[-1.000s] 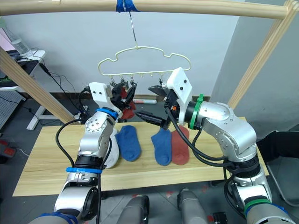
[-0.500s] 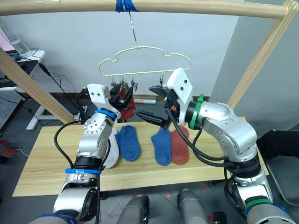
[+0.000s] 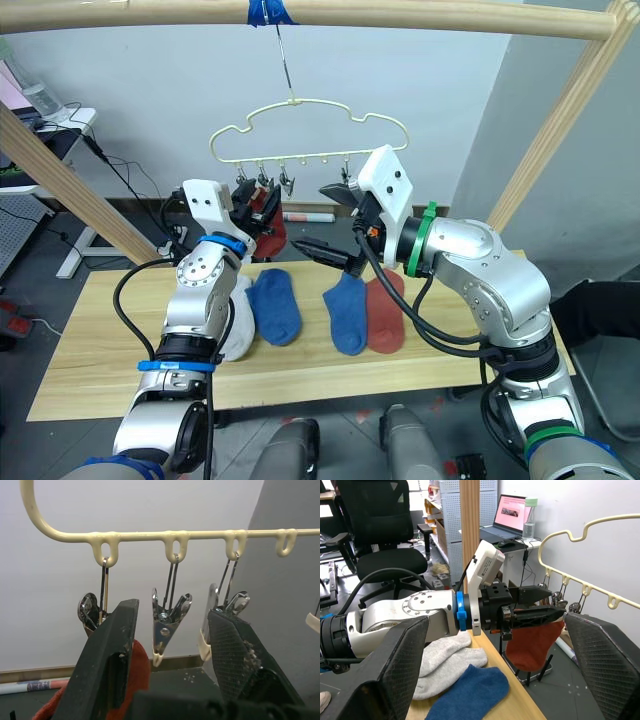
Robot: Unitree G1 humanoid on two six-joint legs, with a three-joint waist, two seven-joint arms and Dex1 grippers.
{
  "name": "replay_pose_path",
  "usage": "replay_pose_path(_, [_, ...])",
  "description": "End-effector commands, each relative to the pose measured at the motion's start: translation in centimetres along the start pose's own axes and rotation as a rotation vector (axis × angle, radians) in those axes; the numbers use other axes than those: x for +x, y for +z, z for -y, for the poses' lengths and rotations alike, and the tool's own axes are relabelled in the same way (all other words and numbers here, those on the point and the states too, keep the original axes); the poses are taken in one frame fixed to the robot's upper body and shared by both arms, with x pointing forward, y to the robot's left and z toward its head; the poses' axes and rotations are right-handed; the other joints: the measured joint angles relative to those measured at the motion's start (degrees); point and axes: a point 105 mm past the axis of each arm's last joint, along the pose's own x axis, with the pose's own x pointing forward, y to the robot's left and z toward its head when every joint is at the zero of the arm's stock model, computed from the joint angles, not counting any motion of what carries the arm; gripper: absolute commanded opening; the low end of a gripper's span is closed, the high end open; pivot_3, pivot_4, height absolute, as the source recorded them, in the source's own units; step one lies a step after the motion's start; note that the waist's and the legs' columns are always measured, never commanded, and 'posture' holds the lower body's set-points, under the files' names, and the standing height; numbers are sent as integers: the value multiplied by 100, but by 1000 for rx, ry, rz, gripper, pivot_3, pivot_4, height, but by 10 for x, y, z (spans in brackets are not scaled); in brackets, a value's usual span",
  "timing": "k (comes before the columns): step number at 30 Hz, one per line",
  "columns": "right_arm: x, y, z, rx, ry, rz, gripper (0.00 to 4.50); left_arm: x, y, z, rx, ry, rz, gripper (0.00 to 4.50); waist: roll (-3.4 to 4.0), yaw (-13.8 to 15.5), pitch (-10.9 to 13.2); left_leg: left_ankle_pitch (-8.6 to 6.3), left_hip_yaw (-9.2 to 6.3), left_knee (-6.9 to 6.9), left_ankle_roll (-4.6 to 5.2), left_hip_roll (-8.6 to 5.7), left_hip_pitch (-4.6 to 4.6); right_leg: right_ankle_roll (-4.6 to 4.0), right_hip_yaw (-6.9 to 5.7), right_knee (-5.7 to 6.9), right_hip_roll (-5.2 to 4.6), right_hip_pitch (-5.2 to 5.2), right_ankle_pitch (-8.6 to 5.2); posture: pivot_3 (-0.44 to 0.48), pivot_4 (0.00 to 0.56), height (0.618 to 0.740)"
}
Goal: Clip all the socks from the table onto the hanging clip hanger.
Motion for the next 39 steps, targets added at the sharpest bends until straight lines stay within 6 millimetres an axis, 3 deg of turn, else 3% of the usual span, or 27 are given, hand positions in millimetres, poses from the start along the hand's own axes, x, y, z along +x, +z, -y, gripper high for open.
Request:
replay_pose_path(1, [-3, 10, -4, -38, 5, 38, 4500, 4, 16, -6, 22, 13, 56, 2405, 0, 0, 0, 0, 0, 0, 0, 0, 0, 0, 0, 0, 0, 0, 0, -103, 219, 740])
replay_pose_path(32, [-3, 7, -5, -38, 1, 33, 4500, 16, 23, -8, 41, 2, 89, 2405, 0, -2, 0, 0, 0, -1, 0, 0, -1, 0, -1, -3, 0, 0, 0, -103, 216, 740])
replay_pose_path(35, [-3, 7, -5, -37, 2, 31, 4500, 16, 23, -7, 40, 0, 91, 1881, 0, -3, 0, 0, 0, -1, 0, 0, -1, 0, -1, -3, 0, 0, 0, -103, 216, 740])
replay_pose_path(39, [-4, 6, -5, -38, 2, 28, 4500, 16, 24, -7, 40, 2, 97, 691, 0, -2, 0, 0, 0, -1, 0, 0, -1, 0, -1, -3, 0, 0, 0, -103, 217, 740])
